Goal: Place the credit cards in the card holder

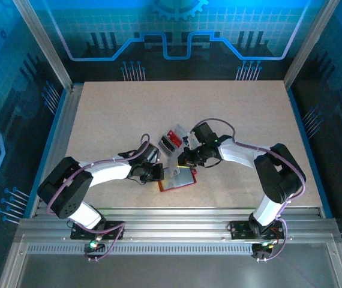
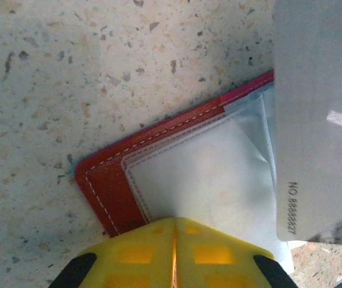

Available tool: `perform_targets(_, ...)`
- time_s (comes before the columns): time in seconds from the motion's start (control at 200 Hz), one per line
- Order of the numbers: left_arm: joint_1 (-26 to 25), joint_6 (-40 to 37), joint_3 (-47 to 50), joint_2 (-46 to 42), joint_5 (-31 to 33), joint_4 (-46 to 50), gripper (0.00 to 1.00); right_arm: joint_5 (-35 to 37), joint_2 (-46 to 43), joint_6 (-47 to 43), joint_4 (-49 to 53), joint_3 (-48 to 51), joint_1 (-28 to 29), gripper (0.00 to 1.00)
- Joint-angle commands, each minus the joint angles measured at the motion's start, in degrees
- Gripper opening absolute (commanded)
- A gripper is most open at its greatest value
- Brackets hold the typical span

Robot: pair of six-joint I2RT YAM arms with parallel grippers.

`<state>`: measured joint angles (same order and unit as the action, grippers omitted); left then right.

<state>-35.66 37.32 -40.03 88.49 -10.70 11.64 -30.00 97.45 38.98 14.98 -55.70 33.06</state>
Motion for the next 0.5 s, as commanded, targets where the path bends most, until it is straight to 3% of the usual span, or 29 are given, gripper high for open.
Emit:
perform_targets(0.0,-0.46,-0.91,2.61,1.27,2.54,4.46,0.09,1.16,0.57,-1.27,1.65,-0.37,0.30,0.00)
perform_targets(0.495,-0.40,0.09,-3.02,-10.14,0.54,9.60,0.11,-1.20,-2.70,-2.17,-0.64,2.44,-1.59,0.00)
